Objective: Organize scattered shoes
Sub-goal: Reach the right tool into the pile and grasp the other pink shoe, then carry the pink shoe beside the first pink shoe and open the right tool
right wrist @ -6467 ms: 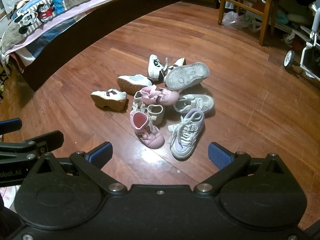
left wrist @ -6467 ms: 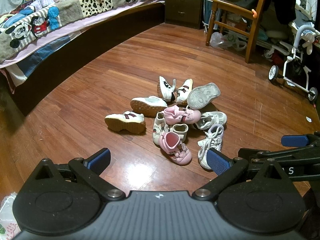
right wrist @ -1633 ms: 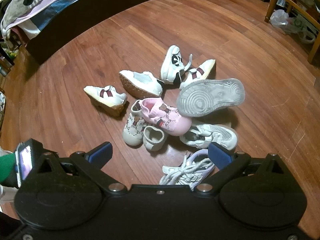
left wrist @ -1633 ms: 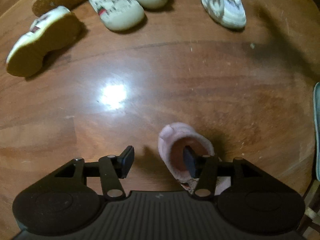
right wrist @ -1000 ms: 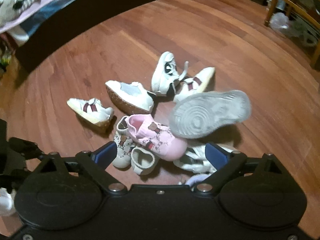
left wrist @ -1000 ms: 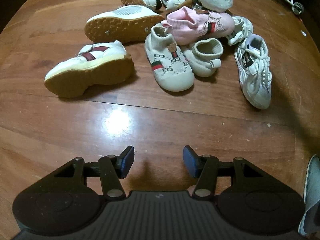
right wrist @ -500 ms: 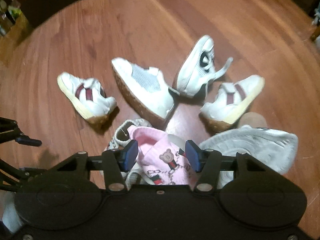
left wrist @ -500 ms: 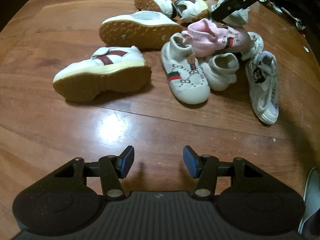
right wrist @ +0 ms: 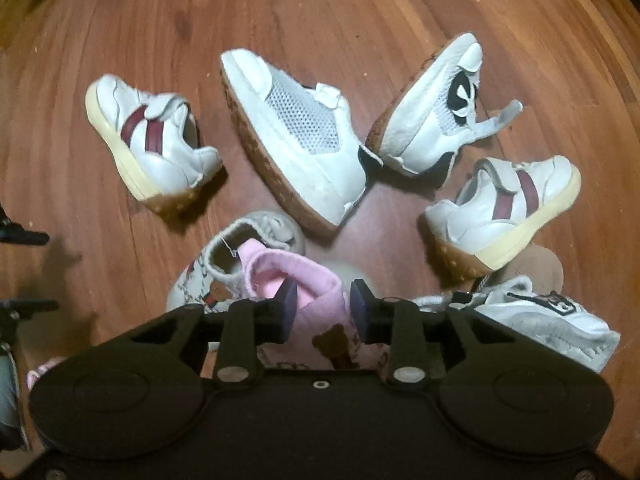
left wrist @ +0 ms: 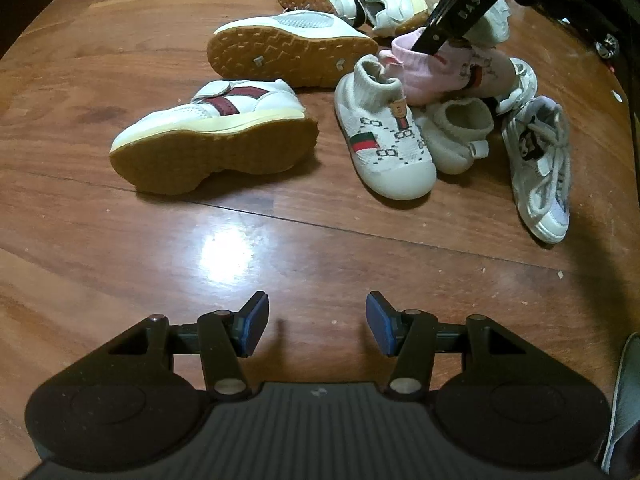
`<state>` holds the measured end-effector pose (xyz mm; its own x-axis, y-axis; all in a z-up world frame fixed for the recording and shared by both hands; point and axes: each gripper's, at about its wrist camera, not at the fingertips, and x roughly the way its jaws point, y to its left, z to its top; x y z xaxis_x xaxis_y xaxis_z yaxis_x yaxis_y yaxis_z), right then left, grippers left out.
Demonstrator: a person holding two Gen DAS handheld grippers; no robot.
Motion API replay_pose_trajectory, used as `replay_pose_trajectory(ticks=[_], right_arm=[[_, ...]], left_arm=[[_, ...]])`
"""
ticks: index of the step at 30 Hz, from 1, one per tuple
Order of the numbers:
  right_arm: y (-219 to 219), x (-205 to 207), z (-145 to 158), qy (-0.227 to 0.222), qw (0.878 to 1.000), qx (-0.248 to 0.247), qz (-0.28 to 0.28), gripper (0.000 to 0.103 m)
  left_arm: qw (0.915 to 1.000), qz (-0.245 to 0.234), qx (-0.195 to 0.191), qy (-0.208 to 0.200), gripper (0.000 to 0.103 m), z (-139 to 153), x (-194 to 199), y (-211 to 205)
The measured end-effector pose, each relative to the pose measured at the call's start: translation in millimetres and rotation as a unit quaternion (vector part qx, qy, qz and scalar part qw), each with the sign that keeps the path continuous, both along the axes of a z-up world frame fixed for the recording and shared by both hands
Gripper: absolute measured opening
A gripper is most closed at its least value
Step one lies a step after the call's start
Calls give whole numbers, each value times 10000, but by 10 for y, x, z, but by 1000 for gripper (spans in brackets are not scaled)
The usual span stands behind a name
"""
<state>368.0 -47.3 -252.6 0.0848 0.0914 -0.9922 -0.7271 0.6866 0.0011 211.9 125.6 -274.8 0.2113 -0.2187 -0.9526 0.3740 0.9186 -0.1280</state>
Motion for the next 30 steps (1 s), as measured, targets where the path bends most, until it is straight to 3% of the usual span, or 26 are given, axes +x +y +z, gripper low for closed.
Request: replay_pose_trajectory(ticks=[5,8,12,16,20,24,30], right_arm=[[-46,-78,92,-305,9995,59,9,31],[-73,-125,147,-488,9988,95,14,14],[-109,-188,221,-732,9972,142,21,10],[-338,-347,409,-651,9931,660,-716,9],[-589,-518,611,-526,9791,1227,-1533,6],[-841,-689,812,-395,9551,1782,-2334,6],[-971,-1098,707,-28,9343,2161,-2836,4]], left_arm=[[10000,-34,50,-33,53,17,-5,2],[9999,-15,30,-133,53,80,32,-2],[9995,-47,15,-309,53,190,65,-17],[9991,-77,32,-407,53,259,55,-25],[9988,-116,24,-475,53,326,17,-35],[9984,-188,-14,-530,53,396,-26,-67],[9977,-298,-42,-614,53,489,-86,-98]])
